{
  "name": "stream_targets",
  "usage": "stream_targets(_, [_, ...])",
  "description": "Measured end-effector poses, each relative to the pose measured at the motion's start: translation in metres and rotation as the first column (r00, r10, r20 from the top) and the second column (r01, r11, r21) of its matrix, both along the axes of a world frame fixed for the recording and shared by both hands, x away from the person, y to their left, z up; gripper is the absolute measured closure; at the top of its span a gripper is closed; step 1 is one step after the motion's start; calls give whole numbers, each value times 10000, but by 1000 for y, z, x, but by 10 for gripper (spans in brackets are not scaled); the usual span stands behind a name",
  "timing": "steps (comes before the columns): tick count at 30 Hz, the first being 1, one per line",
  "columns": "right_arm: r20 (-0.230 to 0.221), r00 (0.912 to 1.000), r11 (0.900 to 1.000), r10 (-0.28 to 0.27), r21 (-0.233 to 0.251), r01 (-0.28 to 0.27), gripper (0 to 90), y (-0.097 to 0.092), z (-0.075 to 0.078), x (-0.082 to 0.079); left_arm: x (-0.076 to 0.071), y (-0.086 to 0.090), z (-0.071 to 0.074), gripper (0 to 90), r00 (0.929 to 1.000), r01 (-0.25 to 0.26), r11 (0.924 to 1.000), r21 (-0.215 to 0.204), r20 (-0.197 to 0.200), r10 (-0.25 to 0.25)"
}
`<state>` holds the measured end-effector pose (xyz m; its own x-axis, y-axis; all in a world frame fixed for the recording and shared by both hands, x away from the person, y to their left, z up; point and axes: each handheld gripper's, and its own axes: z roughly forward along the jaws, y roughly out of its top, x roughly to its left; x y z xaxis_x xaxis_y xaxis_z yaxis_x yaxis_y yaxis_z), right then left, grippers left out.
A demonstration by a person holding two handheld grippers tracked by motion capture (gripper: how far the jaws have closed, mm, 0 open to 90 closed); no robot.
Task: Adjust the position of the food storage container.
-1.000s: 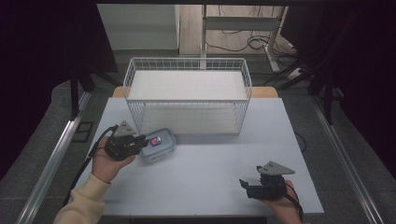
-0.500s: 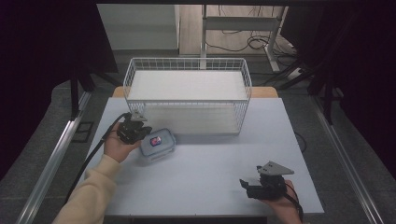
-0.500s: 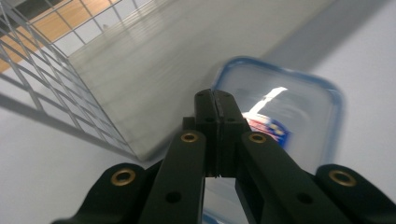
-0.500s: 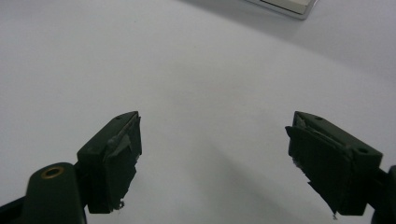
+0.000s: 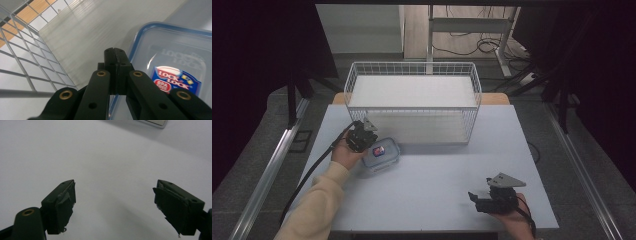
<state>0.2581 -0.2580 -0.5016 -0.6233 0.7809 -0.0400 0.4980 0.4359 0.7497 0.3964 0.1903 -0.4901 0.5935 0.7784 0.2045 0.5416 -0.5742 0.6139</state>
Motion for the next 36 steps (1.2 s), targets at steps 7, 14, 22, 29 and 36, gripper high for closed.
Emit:
stream_targets(7, [-53,10000,10000,7,-45,-8,177,0,-2,1,3,-1,-4,900,9995,194,9998,-3,-254,-194])
stream_targets(14, [-14,10000,10000,25,-73,-25,179,2,-2,0,-10,-17,-4,900,9931,959,9944,-436,-634,-985])
stream_targets(22, [-80,9999,9998,79,-172,-80,179,4,-4,0,-21,-30,-5,900,9845,1493,9862,-715,-821,-1550])
stream_targets(29, [-71,10000,9998,-7,-193,5,180,3,-4,1,-27,-37,-5,900,9776,1720,9803,-977,-1057,-1820])
stream_targets(36, [-57,10000,9999,-34,-164,33,181,3,-4,1,-36,-50,-4,900,9658,2154,9695,-1171,-1215,-2292])
